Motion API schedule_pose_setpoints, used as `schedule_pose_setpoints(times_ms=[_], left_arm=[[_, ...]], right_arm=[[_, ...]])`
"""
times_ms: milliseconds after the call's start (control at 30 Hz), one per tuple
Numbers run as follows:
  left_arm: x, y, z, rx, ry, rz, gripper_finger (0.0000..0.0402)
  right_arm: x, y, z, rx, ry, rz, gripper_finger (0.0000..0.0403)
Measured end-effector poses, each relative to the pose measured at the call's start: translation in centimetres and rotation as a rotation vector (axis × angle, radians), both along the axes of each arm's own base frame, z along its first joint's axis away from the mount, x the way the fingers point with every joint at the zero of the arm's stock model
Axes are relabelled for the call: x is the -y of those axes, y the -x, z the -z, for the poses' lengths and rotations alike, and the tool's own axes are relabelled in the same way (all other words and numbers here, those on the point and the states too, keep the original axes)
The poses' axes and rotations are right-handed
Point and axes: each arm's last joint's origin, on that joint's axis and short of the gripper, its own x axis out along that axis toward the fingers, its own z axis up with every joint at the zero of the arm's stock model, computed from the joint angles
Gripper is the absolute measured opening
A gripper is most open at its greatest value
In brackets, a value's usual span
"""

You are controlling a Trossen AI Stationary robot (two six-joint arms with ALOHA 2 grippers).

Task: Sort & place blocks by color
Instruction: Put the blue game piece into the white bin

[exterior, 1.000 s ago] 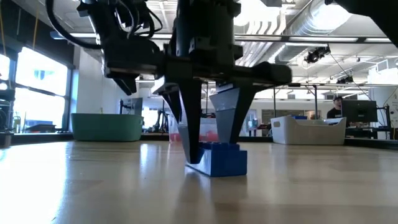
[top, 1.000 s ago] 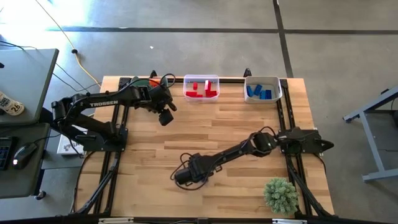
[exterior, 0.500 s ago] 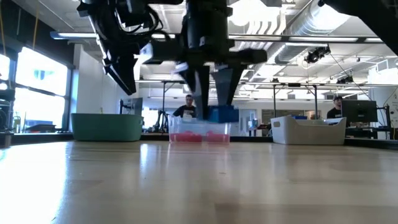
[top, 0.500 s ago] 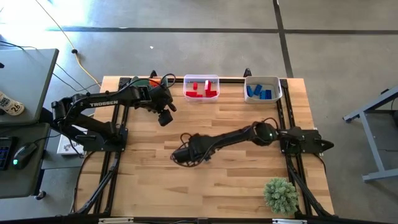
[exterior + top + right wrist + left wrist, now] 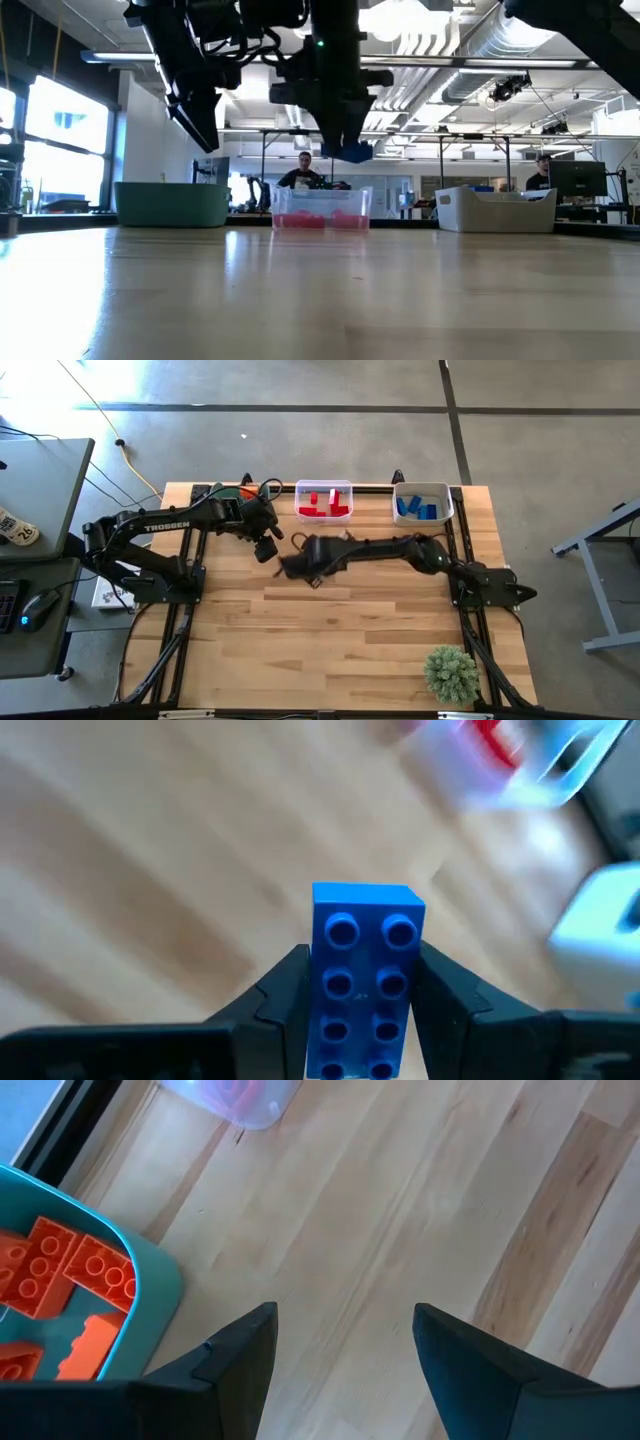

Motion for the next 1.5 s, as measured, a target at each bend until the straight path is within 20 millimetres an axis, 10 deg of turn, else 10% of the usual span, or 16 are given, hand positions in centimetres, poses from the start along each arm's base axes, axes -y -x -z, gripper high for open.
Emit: schedule_pose_setpoints(times_ms=[300, 633, 1000, 1233, 1500], left_arm=[[0.0, 0.0, 0.0, 0.002, -0.001, -0.002, 0.0223], [-0.3, -0.6, -0.4, 0.092, -0.013, -0.06, 0.0223], [-1.0, -2.1, -1.5, 0.31, -0.056, -0.132, 0.0223], [-0.9, -3.4, -2.7, 0.492, -0.103, -0.107, 0.0223], [1.1, -4.8, -1.7, 0.641, -0.082, -0.083, 0.0223]], right_arm=[[7.6, 2.5, -1.6, -0.15, 0.1, -0.08, 0.0112], [15.0, 14.9, -3.5, -0.165, 0.157, 0.143, 0.0112], [18.0, 25.5, -2.1, 0.222, 0.171, 0.332, 0.0112], [20.2, 28.0, 0.7, 0.366, 0.174, 0.384, 0.0115], [21.1, 29.5, 1.0, 0.318, 0.159, 0.387, 0.0242]])
